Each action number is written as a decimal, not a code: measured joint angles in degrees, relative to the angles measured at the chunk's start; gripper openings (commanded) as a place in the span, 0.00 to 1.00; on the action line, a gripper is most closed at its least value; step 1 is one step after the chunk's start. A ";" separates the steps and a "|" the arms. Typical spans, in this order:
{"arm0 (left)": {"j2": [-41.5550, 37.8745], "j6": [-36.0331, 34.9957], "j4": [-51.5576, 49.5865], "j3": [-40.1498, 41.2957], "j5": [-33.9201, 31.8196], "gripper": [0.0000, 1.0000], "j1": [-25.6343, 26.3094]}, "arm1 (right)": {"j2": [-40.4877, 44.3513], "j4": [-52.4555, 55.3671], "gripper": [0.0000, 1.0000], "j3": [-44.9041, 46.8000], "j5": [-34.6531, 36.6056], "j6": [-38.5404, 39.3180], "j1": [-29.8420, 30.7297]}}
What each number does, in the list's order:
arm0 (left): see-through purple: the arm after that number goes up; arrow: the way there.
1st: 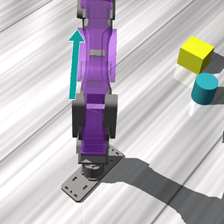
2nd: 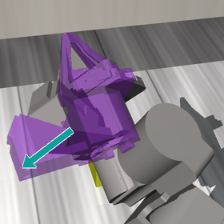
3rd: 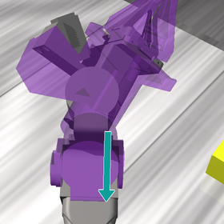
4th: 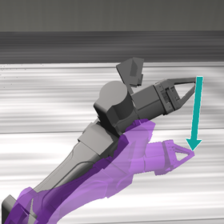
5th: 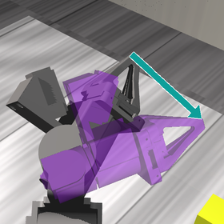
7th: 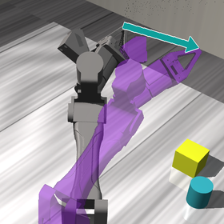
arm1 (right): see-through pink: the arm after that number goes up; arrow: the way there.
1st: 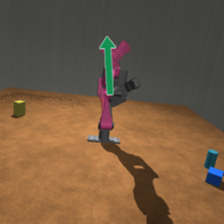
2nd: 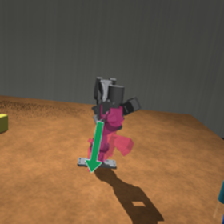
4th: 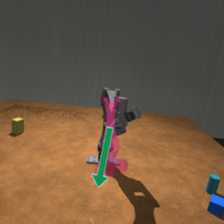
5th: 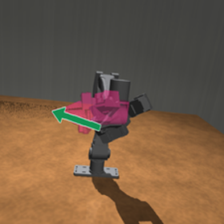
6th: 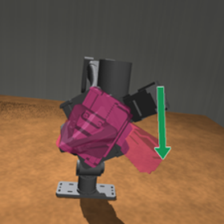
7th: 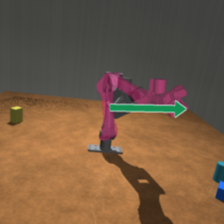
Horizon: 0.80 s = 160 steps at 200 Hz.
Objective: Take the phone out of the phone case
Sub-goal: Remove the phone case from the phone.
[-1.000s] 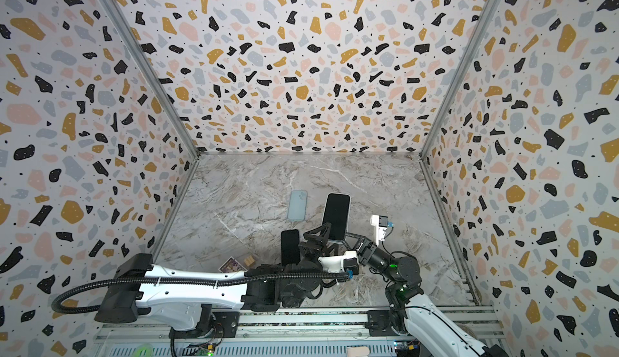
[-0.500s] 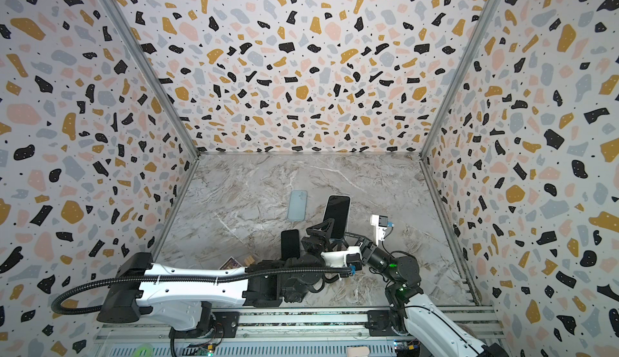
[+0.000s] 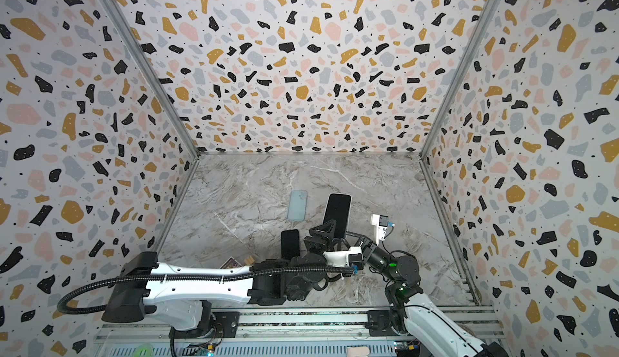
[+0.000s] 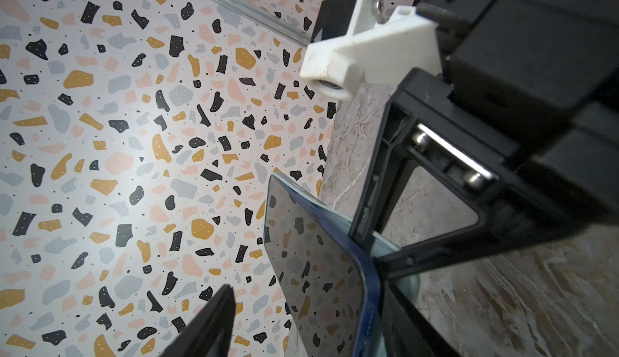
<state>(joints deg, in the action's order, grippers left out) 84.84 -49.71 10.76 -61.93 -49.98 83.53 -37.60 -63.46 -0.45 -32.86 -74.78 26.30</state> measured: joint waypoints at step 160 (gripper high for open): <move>3.67 -4.98 1.49 -1.92 1.64 0.14 -1.70 | 0.00 0.52 0.00 0.00 0.83 -0.85 -0.46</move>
<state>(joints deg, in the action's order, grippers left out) 88.51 -54.70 12.25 -63.86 -48.34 81.82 -37.60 -62.94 -0.45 -32.03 -75.64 25.85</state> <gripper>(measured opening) 0.196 0.128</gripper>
